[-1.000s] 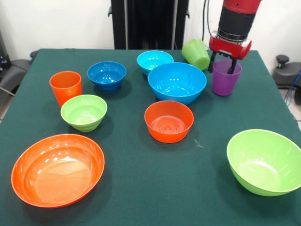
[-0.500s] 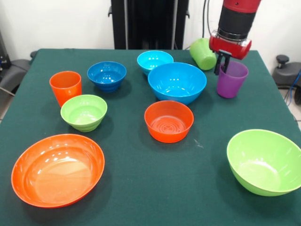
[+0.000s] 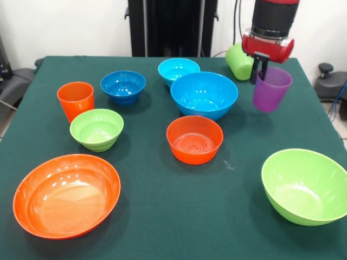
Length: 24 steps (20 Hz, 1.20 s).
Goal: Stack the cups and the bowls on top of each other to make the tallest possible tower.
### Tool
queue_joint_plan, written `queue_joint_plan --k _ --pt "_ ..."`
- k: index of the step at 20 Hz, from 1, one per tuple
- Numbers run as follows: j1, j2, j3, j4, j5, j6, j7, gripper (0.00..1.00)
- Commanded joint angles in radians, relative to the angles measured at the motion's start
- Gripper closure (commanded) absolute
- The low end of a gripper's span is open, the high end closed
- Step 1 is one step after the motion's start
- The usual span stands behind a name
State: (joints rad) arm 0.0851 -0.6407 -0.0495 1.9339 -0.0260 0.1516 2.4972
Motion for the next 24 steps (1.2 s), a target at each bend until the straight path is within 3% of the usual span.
queue_joint_plan --k 1,3,8,19,24 --pt "-0.132 -0.196 0.171 0.006 0.022 0.244 -0.058 1.0" --pt "-0.186 -0.228 0.199 -0.013 0.022 0.299 -0.098 1.0" --pt "-0.212 -0.224 0.152 -0.15 -0.048 0.443 -0.157 1.0" --pt "-0.297 0.038 0.239 -0.526 -0.159 0.544 -0.274 1.0" --pt "-0.301 0.106 0.252 -0.599 -0.197 0.585 -0.275 1.0"
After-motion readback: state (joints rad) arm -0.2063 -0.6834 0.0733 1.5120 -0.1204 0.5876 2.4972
